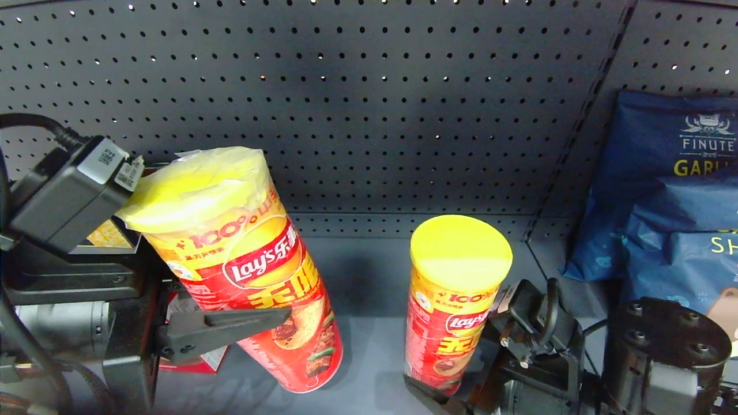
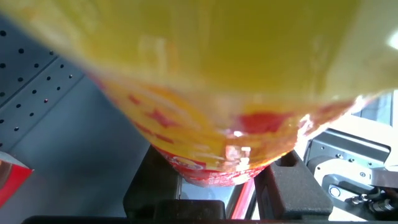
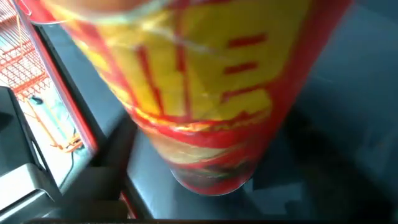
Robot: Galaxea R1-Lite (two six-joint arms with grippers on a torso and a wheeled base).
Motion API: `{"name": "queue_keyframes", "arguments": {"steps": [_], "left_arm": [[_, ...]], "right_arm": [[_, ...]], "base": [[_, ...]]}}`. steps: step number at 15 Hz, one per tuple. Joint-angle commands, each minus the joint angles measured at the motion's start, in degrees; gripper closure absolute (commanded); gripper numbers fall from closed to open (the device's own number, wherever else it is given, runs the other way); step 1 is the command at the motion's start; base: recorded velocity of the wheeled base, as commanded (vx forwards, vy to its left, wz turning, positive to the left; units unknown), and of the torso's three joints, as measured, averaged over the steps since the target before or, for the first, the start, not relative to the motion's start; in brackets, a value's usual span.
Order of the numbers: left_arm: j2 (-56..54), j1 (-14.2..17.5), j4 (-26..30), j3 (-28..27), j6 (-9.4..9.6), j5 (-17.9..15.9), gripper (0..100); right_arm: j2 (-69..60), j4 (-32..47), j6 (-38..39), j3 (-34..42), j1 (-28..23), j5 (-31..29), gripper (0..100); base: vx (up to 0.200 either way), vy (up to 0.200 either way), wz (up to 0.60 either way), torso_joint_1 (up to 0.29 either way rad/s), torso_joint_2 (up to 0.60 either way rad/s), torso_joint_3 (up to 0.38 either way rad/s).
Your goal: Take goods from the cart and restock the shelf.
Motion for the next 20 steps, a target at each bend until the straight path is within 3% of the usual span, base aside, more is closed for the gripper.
{"name": "queue_keyframes", "arguments": {"steps": [1, 7, 16, 20], "left_arm": [[0.1, 0.0, 0.0, 0.1, 0.01, 0.0, 100], [0.1, -0.1, -0.6, 1.8, -0.08, 0.0, 100], [0.2, -0.1, -0.6, 2.0, -0.08, 0.0, 100], [0.1, -0.1, -0.6, 2.8, 0.01, -0.1, 100]], "right_arm": [[-1.3, -0.6, -0.1, 1.3, 0.0, 0.0, 0], [-9.4, -0.6, -0.9, 9.7, -3.3, 0.0, 0], [-2.9, -0.2, -0.9, 1.6, -4.4, 0.0, 0], [-5.9, -0.7, -1.9, 3.3, -3.9, 0.3, 0]], "base": [[0.000, 0.000, 0.00, 0.000, 0.00, 0.000], [0.000, 0.000, 0.00, 0.000, 0.00, 0.000], [0.000, 0.000, 0.00, 0.000, 0.00, 0.000], [0.000, 0.000, 0.00, 0.000, 0.00, 0.000]]}}
